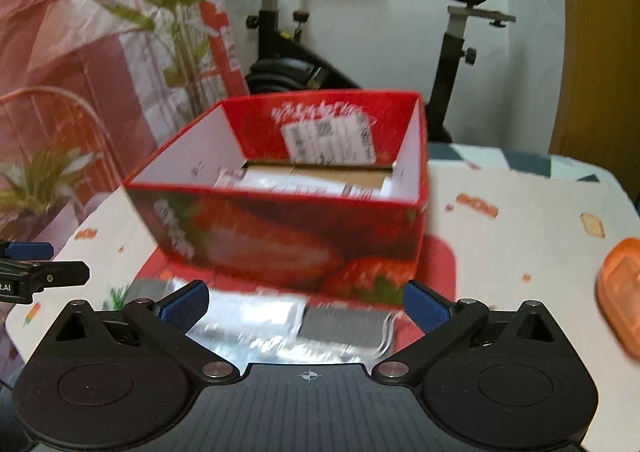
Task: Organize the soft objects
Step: 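Close both tools on the green tasseled pouch on the table, then lift the green pouch with both tools and carry it over the red box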
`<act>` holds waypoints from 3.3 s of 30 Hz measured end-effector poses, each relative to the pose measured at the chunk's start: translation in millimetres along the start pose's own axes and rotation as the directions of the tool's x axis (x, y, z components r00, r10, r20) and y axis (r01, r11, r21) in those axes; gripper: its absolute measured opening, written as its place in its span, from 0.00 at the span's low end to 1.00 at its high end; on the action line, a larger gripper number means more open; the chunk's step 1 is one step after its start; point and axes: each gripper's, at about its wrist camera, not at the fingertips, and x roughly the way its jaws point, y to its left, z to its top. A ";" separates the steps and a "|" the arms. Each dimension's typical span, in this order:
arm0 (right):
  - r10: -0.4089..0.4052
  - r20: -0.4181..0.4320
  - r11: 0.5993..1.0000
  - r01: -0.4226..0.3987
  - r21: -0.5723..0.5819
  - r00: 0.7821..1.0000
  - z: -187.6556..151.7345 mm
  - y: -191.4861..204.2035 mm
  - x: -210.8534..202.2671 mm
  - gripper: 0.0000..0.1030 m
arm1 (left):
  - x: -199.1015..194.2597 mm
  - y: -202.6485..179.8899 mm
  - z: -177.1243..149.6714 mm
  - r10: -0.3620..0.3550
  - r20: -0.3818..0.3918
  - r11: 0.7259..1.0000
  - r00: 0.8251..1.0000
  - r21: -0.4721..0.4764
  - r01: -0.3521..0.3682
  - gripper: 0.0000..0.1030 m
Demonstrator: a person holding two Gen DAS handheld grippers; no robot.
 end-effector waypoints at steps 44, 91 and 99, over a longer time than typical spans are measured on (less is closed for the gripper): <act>0.258 -0.255 0.908 -0.324 -0.265 0.932 -82.8 154.1 26.2 0.39 | -13.4 32.0 -97.9 -0.260 -0.061 0.936 0.964 -0.260 0.236 0.49; 0.361 0.088 0.861 -0.297 -0.413 0.928 32.7 155.1 -27.0 0.38 | -76.5 6.1 20.5 -0.265 0.224 0.941 0.938 -0.151 0.302 0.45; 0.327 0.217 0.869 -0.202 -0.452 0.920 109.5 129.6 -42.2 0.38 | -72.6 -15.6 91.7 -0.314 0.295 0.936 0.902 -0.063 0.346 0.45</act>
